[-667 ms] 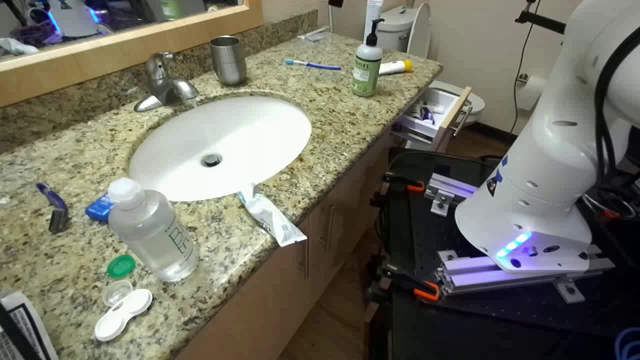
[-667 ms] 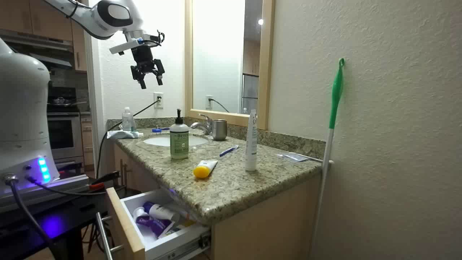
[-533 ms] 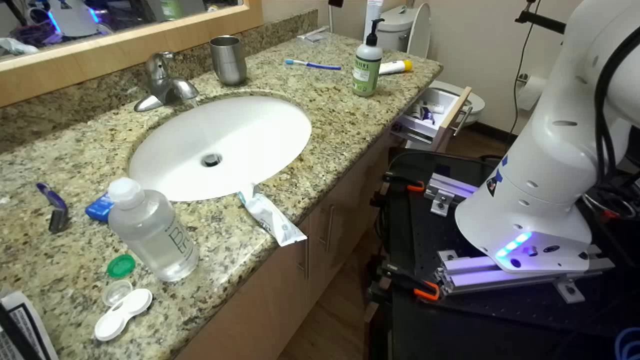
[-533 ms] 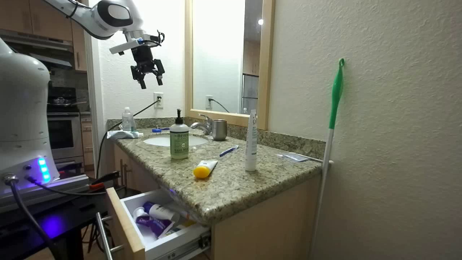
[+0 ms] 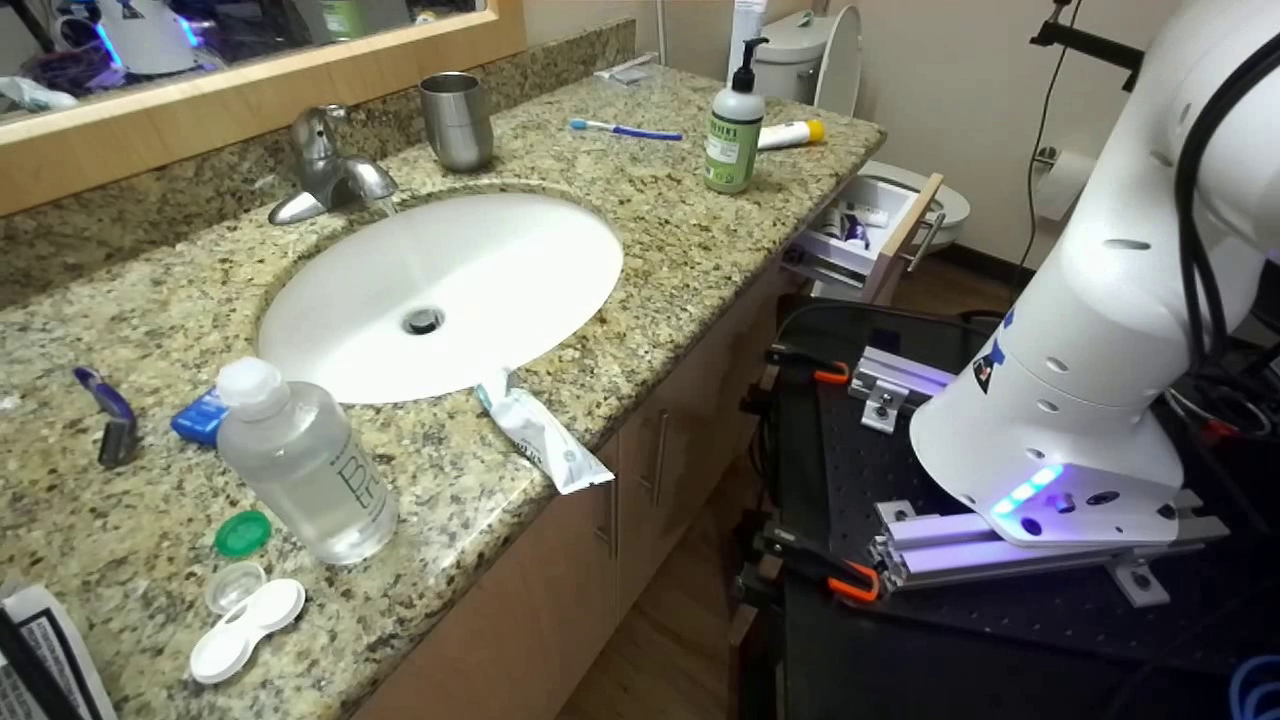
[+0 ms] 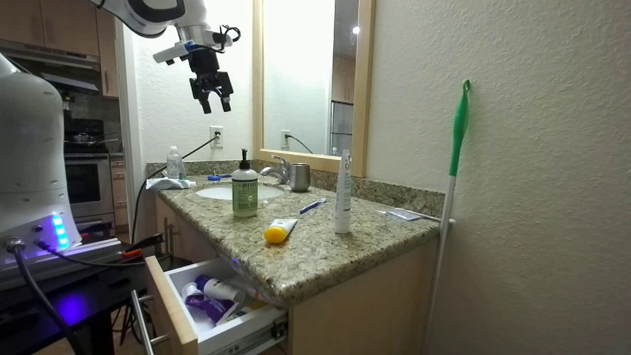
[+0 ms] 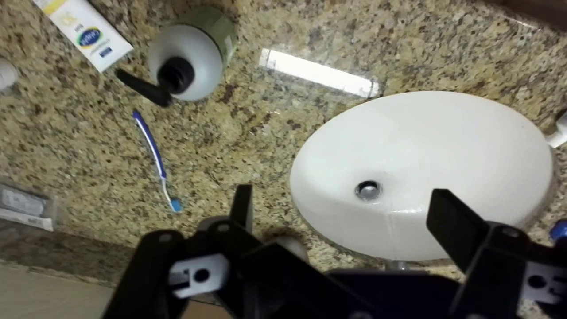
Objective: Close the open drawer
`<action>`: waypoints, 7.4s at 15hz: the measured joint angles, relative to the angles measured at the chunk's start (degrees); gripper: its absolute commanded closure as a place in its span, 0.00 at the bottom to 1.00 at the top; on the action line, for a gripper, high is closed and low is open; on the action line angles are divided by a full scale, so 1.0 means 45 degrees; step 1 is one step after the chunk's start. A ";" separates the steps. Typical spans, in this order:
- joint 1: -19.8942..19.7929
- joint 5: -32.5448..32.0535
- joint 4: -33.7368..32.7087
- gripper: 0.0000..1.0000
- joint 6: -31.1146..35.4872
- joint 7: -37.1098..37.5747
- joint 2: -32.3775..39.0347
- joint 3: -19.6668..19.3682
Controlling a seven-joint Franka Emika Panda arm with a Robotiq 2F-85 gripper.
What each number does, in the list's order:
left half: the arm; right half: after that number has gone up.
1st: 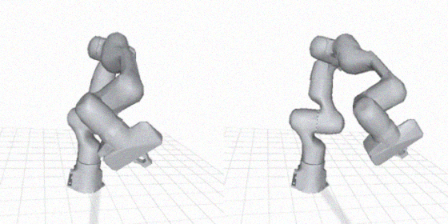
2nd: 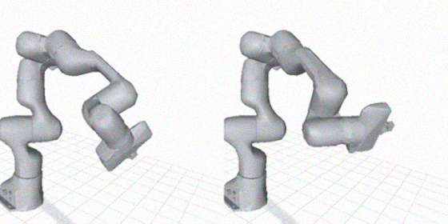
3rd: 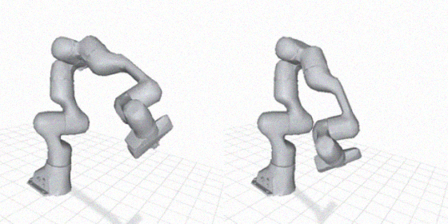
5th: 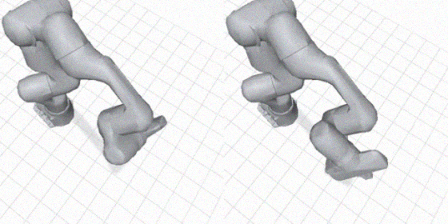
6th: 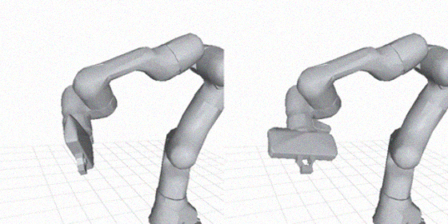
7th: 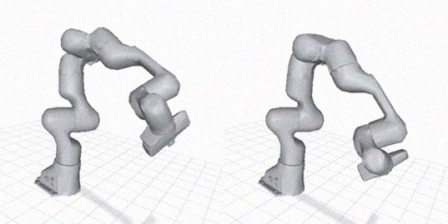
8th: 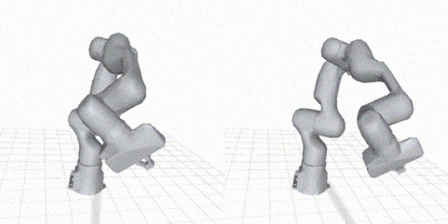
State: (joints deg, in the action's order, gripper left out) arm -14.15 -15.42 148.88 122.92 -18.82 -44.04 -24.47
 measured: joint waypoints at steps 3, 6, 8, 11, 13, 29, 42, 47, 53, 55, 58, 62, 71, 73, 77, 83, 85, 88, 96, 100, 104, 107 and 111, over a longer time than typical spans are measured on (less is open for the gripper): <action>-0.0993 0.0164 -0.0098 0.00 -0.1500 -0.1233 -0.1050 -0.1605; -0.1691 0.0238 -0.0627 0.00 -0.3867 -0.2209 -0.1815 -0.3166; -0.2105 -0.0106 -0.1023 0.00 -0.4366 -0.2116 -0.1940 -0.4037; -0.2624 -0.1289 -0.1357 0.00 -0.4303 -0.1602 -0.1692 -0.4884; -0.2682 -0.1401 -0.1419 0.00 -0.4295 -0.1513 -0.1528 -0.4989; -0.4355 -0.4494 -0.0527 0.00 -0.0773 0.3120 0.2770 -0.6255; -0.2336 0.0631 -0.0246 0.00 0.3807 0.4714 1.1251 -0.8881; -0.2337 0.1255 -0.0535 0.00 0.3806 0.4516 1.2025 -0.8622; -0.3053 0.2520 -0.0105 0.00 0.5874 0.5251 1.2053 -0.8715; -0.3511 0.3088 0.0326 0.00 0.7028 0.5253 1.2067 -0.8830; -0.4050 0.3814 0.0984 0.00 0.8455 0.5252 1.2297 -0.8776; -0.4913 0.5138 0.1447 0.00 0.9433 0.5244 1.2691 -0.7338; -0.4865 0.5348 0.1373 0.00 0.9462 0.5761 1.3058 -0.6295; -0.4851 0.5416 0.1224 0.00 0.9451 0.5903 1.3168 -0.6072; -0.4855 0.5647 0.1026 0.00 0.9422 0.6074 1.3258 -0.5682; -0.6226 0.7534 0.0530 0.00 0.9305 0.5404 1.3274 -0.3881; -0.7109 0.8600 0.0187 0.00 0.9261 0.4809 1.3362 -0.2848; -0.8268 1.0045 -0.0473 0.00 0.8625 0.3771 1.3570 -0.1623; -1.0778 1.1755 -0.2262 0.00 0.5845 0.1797 1.4231 0.0106; -1.1475 1.1083 -0.2635 0.00 0.5460 -0.0046 1.4385 0.0502; -1.2301 0.9084 -0.2619 0.00 0.5372 -0.2100 1.4274 0.0510; -1.3028 0.7862 -0.2474 0.00 0.5756 -0.3841 1.4162 0.0531; -1.4037 0.7762 -0.1930 0.00 0.8429 -0.6033 1.4071 0.1066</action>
State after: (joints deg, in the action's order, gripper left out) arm -77.32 19.51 140.19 160.85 -45.96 19.29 -19.67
